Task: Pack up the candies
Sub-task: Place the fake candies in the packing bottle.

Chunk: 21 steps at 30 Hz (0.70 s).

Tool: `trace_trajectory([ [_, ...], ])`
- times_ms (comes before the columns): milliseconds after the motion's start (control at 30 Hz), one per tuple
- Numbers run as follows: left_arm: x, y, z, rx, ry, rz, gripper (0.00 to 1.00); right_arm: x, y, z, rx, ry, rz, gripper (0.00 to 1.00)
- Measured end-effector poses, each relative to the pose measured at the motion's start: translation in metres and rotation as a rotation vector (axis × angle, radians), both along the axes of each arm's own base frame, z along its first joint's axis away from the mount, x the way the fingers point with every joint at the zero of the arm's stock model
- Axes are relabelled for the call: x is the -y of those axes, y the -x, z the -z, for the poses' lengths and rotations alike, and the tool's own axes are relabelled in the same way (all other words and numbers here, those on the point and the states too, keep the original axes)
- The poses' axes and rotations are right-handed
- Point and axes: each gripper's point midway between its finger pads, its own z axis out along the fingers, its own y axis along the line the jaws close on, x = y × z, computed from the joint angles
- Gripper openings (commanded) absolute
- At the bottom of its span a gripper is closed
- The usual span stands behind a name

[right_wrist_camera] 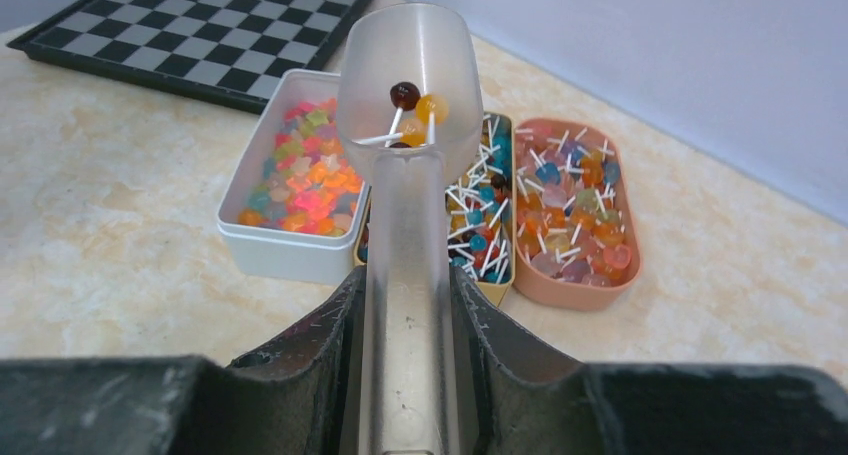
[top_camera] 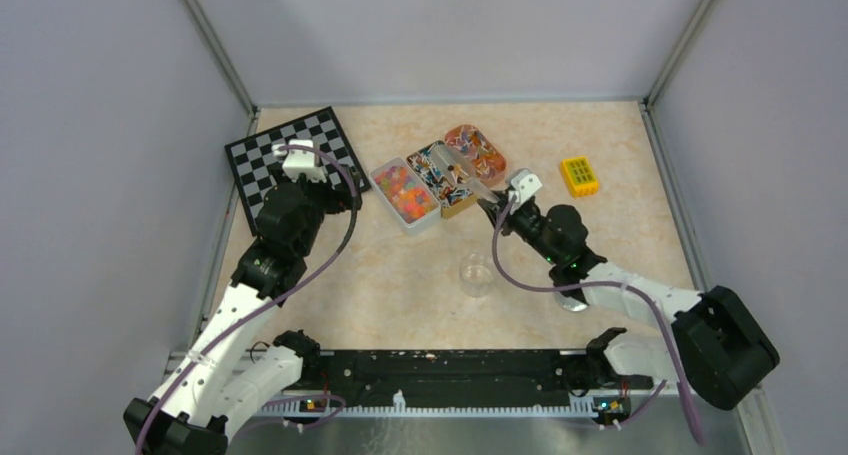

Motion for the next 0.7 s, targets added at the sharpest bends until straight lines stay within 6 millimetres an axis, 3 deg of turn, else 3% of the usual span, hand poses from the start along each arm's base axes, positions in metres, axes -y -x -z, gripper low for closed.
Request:
trace_trajectory([
  [233, 0.0, 0.0, 0.0, -0.001, 0.0, 0.0, 0.99, 0.002, 0.029, -0.028, 0.136, 0.047, -0.116, 0.0],
  [500, 0.003, 0.001, 0.001, -0.003, 0.001, 0.014, 0.99, 0.002, 0.061, -0.026, 0.098, 0.196, -0.262, 0.0],
  [700, 0.008, 0.002, 0.001, -0.004, 0.004, 0.036, 0.99, 0.014, 0.085, -0.049, 0.114, 0.283, -0.322, 0.0],
])
